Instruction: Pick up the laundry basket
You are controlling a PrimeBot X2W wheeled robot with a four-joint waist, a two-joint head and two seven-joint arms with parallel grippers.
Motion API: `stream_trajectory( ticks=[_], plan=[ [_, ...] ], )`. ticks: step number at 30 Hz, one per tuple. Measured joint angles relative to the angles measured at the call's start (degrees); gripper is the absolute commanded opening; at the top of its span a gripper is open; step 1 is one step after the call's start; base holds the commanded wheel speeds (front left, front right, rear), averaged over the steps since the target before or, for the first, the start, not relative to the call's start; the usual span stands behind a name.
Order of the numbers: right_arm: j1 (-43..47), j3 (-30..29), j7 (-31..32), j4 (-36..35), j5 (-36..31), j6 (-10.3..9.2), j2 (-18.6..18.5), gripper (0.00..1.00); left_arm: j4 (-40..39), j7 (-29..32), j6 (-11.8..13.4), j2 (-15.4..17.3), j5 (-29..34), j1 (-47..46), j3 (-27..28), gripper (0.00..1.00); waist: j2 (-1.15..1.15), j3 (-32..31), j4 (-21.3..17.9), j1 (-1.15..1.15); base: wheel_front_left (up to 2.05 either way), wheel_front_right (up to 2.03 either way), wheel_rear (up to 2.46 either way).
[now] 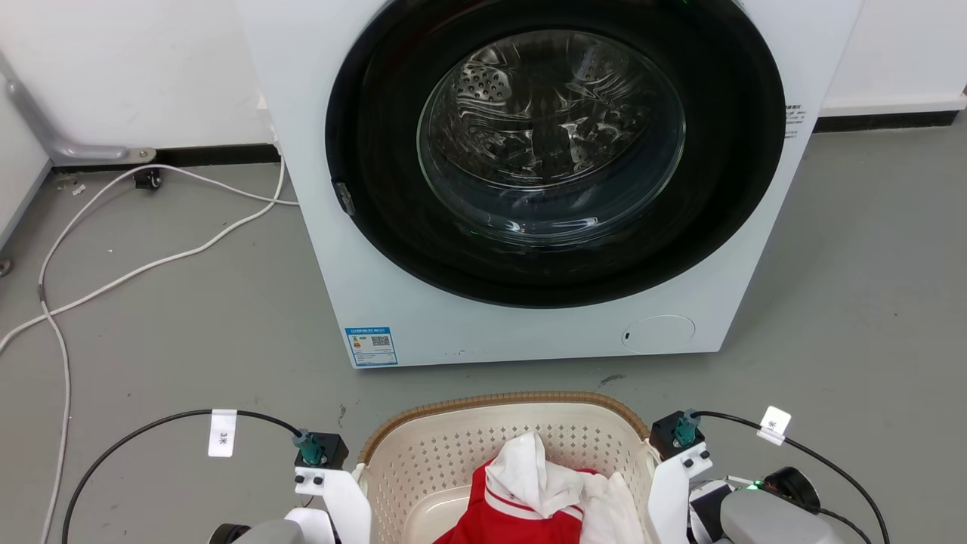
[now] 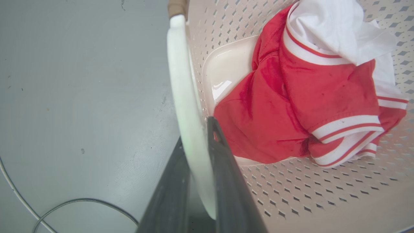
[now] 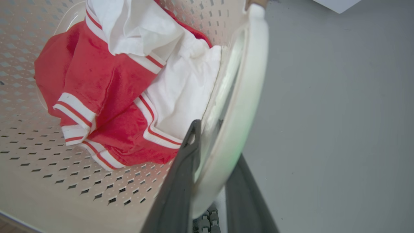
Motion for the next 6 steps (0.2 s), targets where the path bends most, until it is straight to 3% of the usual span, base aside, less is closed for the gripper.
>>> stream_trajectory(
  ticks=[6],
  plan=[
    [0.0,0.0,0.0,0.0,0.0,0.0,0.0,0.0,0.0,-0.1,0.0,0.1,-0.5,-0.2,-0.5,0.0,0.0,0.0,0.0,0.0,0.0,0.0,0.0]
  ],
)
